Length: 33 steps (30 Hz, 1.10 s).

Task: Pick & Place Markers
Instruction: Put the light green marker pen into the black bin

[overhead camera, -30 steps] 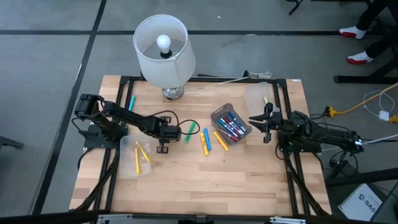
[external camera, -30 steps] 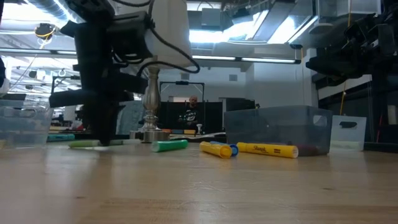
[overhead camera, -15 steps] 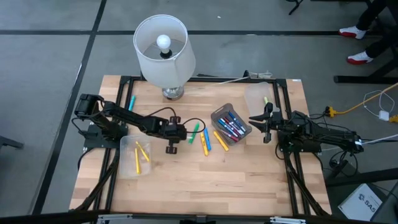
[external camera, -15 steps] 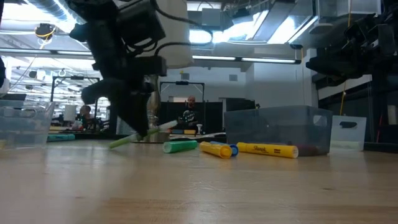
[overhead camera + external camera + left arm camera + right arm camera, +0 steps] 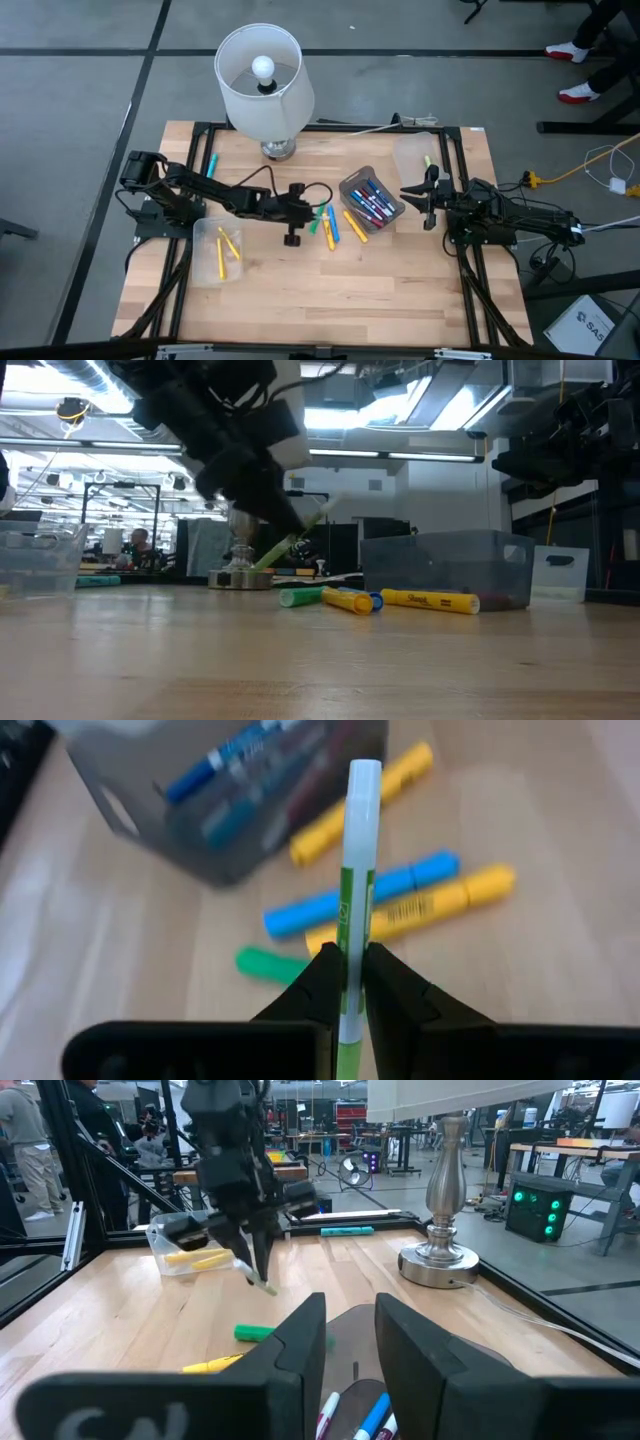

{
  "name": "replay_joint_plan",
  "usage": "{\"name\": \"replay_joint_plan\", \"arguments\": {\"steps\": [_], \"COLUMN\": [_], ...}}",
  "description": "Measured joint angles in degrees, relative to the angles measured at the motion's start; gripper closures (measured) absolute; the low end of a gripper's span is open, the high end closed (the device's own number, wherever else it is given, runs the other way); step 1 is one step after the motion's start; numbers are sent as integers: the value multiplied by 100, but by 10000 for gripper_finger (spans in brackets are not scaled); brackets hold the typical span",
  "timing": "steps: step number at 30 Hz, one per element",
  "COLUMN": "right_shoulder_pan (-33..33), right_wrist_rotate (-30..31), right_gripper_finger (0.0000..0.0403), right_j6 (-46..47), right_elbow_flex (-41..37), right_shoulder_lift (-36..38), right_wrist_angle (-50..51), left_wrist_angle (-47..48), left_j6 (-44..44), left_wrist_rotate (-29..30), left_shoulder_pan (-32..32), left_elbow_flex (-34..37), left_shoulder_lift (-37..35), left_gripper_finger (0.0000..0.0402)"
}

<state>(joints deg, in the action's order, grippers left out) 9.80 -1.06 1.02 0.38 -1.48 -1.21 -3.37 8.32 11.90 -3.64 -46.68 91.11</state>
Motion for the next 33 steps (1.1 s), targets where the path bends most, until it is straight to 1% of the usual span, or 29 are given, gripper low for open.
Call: {"name": "replay_joint_plan", "arguments": {"steps": [14,30,33], "right_shoulder_pan": [1,0,2], "right_wrist_rotate": [-2,-1,-2], "right_gripper_finger": [312,312,312], "right_j6": [0,0,0], "right_elbow_flex": [0,0,0], "right_shoulder_lift": [-1,-2,-2], "right_wrist_angle": [-1,0,0], "left_wrist_angle": [-1596,-3043,-3261], "left_j6": [307,646,725], "left_wrist_rotate": [0,-3,-104], "left_shoulder_pan": [0,-2,0], "left_elbow_flex": [0,0,0], "left_shoulder_lift": [-4,-7,-7], "left_gripper_finger": [378,378,378]}}
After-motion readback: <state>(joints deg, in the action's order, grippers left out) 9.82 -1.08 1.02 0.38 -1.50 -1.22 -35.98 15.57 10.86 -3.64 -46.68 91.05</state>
